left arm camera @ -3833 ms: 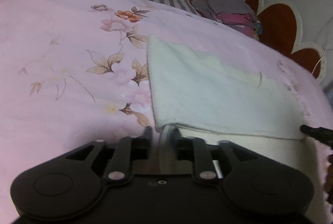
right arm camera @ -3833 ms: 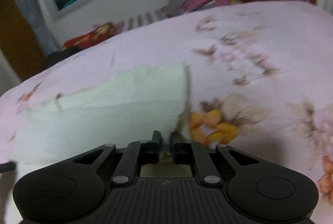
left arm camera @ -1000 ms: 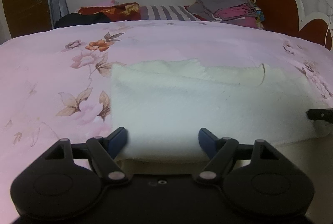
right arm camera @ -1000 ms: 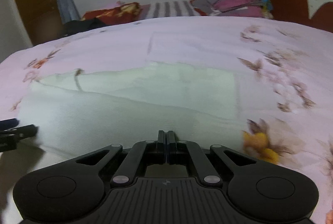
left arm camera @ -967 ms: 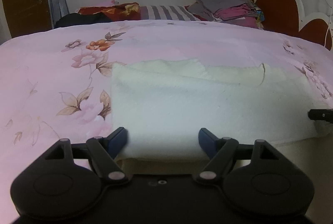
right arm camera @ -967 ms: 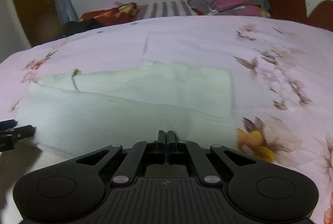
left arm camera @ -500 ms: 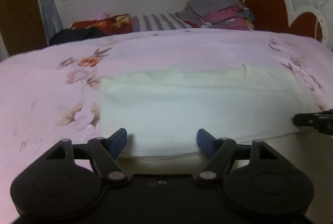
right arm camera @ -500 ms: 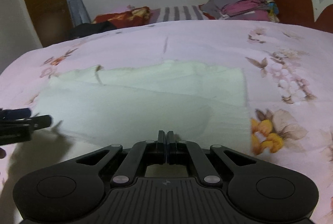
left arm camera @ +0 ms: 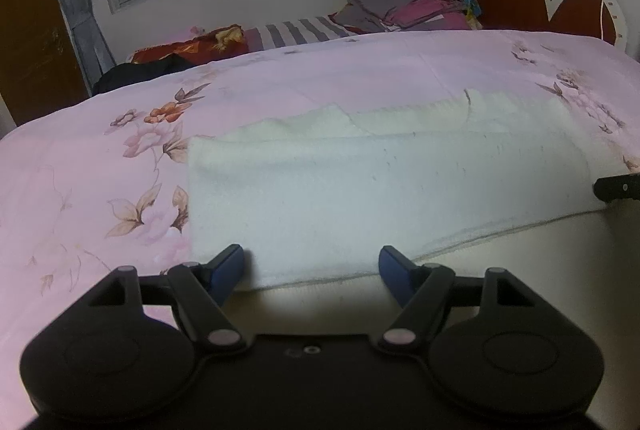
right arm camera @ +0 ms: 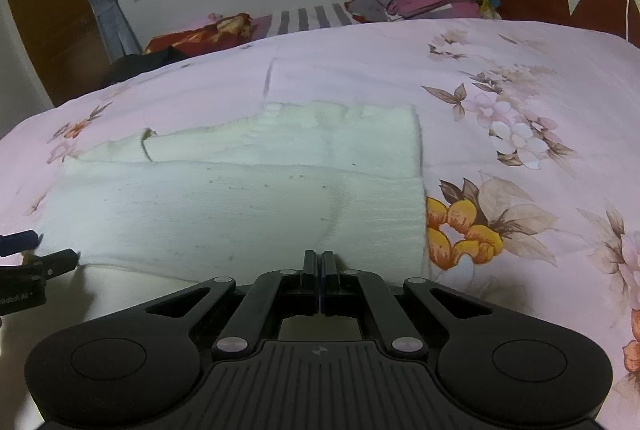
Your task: Fold small clothes
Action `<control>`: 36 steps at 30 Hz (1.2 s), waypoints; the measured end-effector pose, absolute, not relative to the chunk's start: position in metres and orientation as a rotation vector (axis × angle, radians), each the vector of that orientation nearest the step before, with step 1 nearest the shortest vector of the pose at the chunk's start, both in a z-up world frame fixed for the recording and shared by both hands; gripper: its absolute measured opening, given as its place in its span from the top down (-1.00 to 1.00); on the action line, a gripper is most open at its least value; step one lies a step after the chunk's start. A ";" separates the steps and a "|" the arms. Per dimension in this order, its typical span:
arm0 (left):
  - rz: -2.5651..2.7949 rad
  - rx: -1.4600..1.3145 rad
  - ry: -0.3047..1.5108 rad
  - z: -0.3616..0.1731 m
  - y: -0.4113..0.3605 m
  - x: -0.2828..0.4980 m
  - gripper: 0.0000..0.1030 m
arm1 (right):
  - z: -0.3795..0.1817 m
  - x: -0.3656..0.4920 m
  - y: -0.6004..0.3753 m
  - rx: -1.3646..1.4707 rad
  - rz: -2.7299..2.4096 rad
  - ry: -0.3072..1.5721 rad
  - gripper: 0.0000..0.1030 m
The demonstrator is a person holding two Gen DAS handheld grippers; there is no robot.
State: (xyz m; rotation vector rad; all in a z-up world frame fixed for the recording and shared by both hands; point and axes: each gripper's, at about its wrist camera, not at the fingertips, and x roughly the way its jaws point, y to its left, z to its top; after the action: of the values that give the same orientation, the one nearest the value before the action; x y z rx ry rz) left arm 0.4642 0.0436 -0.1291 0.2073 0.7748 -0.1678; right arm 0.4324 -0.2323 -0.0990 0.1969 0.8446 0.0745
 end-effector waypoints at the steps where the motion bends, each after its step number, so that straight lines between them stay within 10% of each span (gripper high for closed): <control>1: -0.170 0.208 0.775 -0.129 0.044 0.464 -0.43 | -0.098 0.431 -0.232 0.195 0.074 0.843 1.00; 9: -0.104 0.222 0.746 -0.125 0.059 0.448 -0.99 | -0.094 0.417 -0.234 0.206 -0.001 0.832 1.00; 11: -0.097 0.215 0.740 -0.122 0.065 0.440 -0.99 | -0.090 0.408 -0.231 0.173 -0.005 0.823 0.08; 12: -0.091 0.220 0.735 -0.119 0.067 0.435 -0.99 | -0.087 0.402 -0.231 0.172 -0.017 0.804 -0.78; 29: -0.070 0.238 0.721 -0.087 0.072 0.304 -0.99 | -0.051 0.264 -0.240 0.177 0.141 0.733 -0.79; 36: -0.125 0.078 0.861 -0.088 0.087 0.251 -0.73 | -0.053 0.190 -0.259 0.217 0.183 0.783 -0.45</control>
State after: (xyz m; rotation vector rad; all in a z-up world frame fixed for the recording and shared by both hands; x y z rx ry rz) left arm 0.2510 0.0870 -0.0883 0.0778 0.8609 -0.1251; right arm 0.1900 -0.2595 -0.0527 0.2172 0.7834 0.1827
